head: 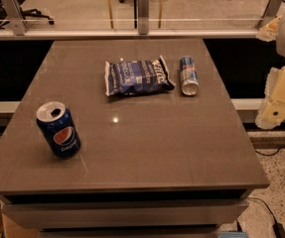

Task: Move blue chip bag near pepsi can

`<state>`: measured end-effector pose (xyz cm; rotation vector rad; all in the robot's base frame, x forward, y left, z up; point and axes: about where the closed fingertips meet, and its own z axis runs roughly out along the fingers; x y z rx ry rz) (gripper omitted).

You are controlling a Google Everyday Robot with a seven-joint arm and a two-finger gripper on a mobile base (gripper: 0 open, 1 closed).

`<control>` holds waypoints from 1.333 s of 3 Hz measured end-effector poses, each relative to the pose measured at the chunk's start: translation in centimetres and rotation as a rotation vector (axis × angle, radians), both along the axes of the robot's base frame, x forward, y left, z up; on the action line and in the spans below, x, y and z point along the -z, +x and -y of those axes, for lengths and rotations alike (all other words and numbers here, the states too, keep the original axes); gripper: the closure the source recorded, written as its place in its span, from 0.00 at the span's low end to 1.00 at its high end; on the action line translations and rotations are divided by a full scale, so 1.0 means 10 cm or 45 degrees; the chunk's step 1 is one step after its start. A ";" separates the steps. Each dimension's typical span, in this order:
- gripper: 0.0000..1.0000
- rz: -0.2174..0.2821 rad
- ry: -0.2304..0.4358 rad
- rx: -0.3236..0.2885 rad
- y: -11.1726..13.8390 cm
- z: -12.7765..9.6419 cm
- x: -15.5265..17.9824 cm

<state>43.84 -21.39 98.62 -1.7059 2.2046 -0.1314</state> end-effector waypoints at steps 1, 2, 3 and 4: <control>0.00 0.000 0.000 0.000 0.00 0.00 0.00; 0.00 0.024 0.008 -0.028 0.03 -0.02 -0.06; 0.00 0.061 -0.003 -0.126 0.16 -0.15 -0.12; 0.00 0.083 -0.027 -0.239 0.37 -0.38 -0.14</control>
Offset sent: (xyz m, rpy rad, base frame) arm 0.0076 0.0026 0.0100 0.0156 -0.0260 0.0554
